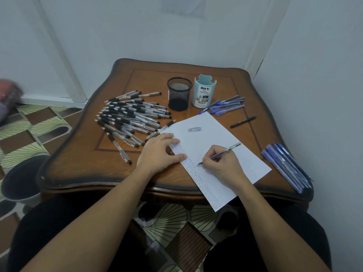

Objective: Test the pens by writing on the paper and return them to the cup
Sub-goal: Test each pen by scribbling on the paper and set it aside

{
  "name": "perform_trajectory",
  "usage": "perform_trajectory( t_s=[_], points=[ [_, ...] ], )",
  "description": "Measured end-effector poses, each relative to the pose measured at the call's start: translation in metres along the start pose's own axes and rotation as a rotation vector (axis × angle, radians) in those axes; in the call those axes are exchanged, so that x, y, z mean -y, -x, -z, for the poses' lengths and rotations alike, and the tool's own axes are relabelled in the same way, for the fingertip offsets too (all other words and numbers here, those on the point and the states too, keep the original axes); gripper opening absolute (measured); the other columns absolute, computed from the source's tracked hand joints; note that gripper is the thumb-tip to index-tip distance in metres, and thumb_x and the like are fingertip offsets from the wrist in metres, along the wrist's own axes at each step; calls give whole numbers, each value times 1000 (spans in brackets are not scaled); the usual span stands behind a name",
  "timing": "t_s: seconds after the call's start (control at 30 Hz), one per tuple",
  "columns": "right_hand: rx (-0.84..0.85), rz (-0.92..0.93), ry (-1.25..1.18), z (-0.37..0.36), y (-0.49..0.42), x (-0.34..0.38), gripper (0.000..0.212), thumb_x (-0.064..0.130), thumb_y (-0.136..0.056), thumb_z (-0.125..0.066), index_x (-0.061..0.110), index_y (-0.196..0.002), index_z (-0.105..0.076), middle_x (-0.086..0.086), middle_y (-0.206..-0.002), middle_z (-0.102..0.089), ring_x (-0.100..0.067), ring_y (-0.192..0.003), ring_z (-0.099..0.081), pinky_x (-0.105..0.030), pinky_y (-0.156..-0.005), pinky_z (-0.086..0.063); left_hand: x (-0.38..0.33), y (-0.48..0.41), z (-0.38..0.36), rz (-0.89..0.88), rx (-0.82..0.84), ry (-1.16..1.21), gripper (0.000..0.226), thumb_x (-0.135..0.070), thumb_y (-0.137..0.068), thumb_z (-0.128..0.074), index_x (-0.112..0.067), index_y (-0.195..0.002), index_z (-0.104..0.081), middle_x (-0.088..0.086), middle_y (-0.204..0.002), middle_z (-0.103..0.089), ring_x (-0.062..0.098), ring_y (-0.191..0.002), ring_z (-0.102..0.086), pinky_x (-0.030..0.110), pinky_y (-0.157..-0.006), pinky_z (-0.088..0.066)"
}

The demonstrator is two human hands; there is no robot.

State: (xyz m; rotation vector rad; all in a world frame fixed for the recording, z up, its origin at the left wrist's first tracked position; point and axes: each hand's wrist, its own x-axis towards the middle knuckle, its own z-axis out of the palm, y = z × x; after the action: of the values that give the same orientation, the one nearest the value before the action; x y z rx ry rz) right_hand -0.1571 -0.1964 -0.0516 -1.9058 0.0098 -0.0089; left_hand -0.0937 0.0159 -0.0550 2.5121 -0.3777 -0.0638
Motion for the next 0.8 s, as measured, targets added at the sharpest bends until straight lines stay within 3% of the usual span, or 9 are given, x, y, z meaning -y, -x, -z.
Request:
perform_trajectory(
  t_s=[0.23, 0.63, 0.8],
  points=[
    [7, -7, 15, 0, 0, 0, 26, 2, -84, -66, 16, -63, -60, -16, -67, -58, -15, -64, -48, -31, -58, -37, -1, 0, 1, 4, 6, 0, 60, -62, -78, -67, -36, -131, -58, -13, -148, -43, 9, -137, -34, 42, -115, -24],
    [-3, 0, -4, 1, -1, -1, 18, 0, -83, -61, 8, -66, -57, -23, -69, -56, -17, -63, -47, -31, -58, -36, 2, -1, -1, -1, -1, -4, 60, -64, -77, -68, -36, -130, -59, -13, -147, -44, 9, -137, -35, 44, -116, -25],
    [-51, -2, -54, 2, -2, 1, 15, 0, -88, -63, 0, -74, -59, -19, -69, -61, -13, -65, -50, -23, -58, -39, 2, -1, -1, -4, 0, -4, 60, -64, -77, -67, -36, -129, -59, -13, -147, -44, 9, -137, -35, 44, -115, -26]
  ],
)
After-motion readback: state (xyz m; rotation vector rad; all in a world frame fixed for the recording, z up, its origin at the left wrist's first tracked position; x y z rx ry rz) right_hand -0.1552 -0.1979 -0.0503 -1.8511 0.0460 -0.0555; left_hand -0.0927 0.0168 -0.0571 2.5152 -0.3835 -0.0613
